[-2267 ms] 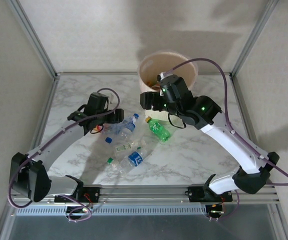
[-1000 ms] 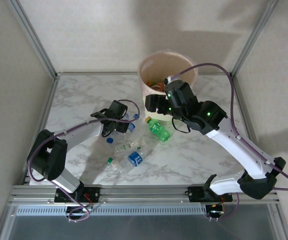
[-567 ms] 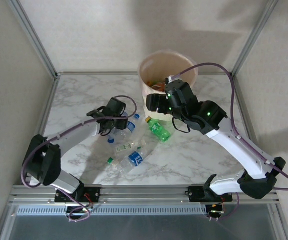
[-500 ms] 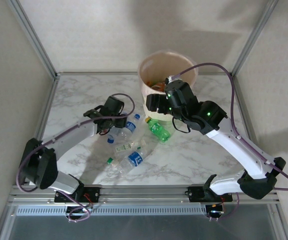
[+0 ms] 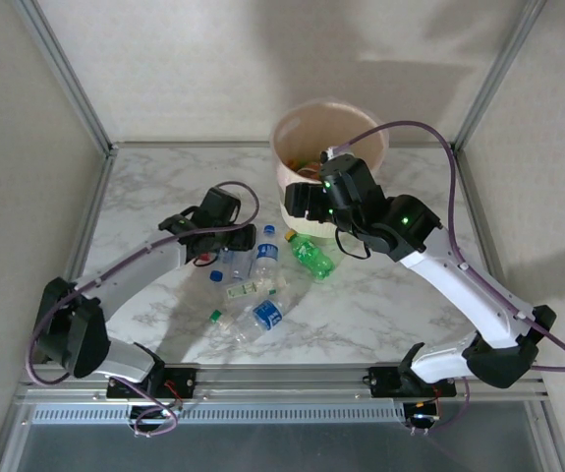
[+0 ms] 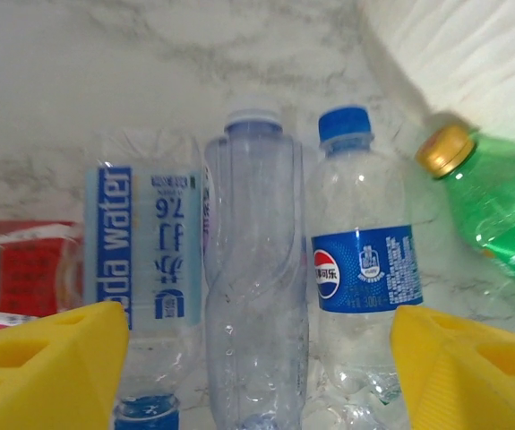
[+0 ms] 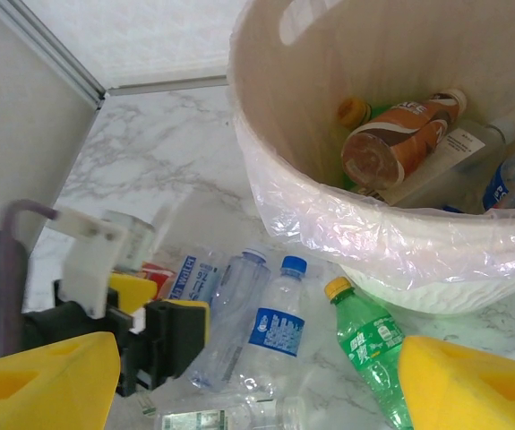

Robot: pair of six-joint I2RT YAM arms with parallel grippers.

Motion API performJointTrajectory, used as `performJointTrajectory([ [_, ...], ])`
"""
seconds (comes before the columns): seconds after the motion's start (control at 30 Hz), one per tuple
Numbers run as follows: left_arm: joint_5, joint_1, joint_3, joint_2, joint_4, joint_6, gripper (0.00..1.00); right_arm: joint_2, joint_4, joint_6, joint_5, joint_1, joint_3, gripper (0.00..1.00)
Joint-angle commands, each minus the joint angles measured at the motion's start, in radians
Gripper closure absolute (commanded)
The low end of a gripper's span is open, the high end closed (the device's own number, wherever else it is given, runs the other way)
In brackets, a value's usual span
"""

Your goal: Put the plastic bottles in the bin

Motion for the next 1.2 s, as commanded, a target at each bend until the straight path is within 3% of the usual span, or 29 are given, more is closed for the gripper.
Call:
performJointTrajectory([
  [0.0, 0.047, -0.006, -0.009, 0.042, 0.044, -0.037, 0.24, -0.010, 0.008, 0.000, 0.006, 0.004, 0.002, 0.18],
  [0.3, 0.029, -0.047, 0.033, 0.177, 0.072, -0.072, 0.33, -0.049, 0.008, 0.030, 0.020, 0.003, -0.041, 0.18],
  [0.6, -0.027, -0.051, 0.059, 0.179, 0.048, -0.090, 0.37, -0.071, 0.004, 0.047, 0.034, 0.003, -0.068, 0.18],
  [0.7, -0.178, -0.047, 0.072, 0.108, 0.009, -0.152, 0.30, -0.067, 0.007, 0.046, 0.030, 0.003, -0.071, 0.18],
  [0.8, -0.284, 0.024, 0.065, 0.020, -0.069, -0.312, 0.19, -0.064, 0.013, 0.043, 0.024, 0.003, -0.077, 0.18],
  [0.93, -0.171, 0.192, -0.019, -0.075, -0.127, -0.540, 0.18, -0.049, 0.027, 0.033, 0.017, 0.003, -0.071, 0.18],
  [1.17, 0.026, 0.342, -0.096, -0.068, -0.069, -0.700, 0.19, -0.016, 0.055, 0.001, 0.001, 0.003, -0.062, 0.17],
])
